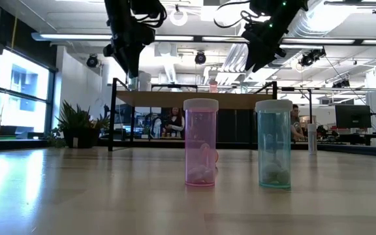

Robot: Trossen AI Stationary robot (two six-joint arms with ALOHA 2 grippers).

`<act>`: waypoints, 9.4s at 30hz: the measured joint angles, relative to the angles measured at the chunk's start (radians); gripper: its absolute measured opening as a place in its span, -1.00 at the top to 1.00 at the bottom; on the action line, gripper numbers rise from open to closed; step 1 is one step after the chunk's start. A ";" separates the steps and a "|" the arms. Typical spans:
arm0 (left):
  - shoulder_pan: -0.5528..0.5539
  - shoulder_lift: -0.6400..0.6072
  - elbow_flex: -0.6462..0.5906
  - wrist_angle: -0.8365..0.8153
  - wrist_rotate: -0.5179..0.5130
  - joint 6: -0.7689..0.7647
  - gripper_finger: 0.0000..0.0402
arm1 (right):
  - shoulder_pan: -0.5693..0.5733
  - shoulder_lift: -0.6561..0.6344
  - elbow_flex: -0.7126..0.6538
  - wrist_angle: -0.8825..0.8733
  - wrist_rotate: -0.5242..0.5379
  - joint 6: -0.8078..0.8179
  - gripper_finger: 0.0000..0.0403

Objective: Pick and place medicine bottles onto shelf by color
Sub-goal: Put the left blue pill bottle on the shelf, then put the top small white pill bottle on the shelf

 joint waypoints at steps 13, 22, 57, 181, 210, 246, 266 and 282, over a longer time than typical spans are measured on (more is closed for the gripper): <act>0.021 0.000 0.000 0.000 0.051 0.000 0.47 | 0.028 0.000 0.000 -0.033 -0.007 0.001 0.08; 0.021 0.000 0.000 0.002 0.050 0.000 0.45 | 0.028 0.000 0.000 -0.042 -0.007 0.000 0.08; 0.020 -0.006 0.004 0.001 0.049 0.045 -0.06 | 0.048 0.000 0.111 -0.190 0.000 0.003 0.08; -0.063 -0.497 -0.398 0.410 0.220 -0.028 -0.04 | 0.163 -0.232 -0.710 0.011 0.087 0.444 0.16; -0.063 -0.496 -0.398 0.409 0.213 -0.009 -0.04 | 0.164 -0.233 -0.512 -0.262 0.029 0.523 0.68; -0.062 -0.496 -0.398 0.409 0.108 -0.012 -0.04 | 0.143 0.024 0.209 -0.348 0.127 0.072 0.67; -0.063 -0.496 -0.398 0.407 0.108 -0.054 -0.04 | 0.151 0.174 0.210 -0.394 -0.022 0.032 0.67; -0.063 -0.496 -0.398 0.399 0.108 -0.054 -0.04 | 0.150 0.174 0.210 -0.428 -0.052 0.016 0.67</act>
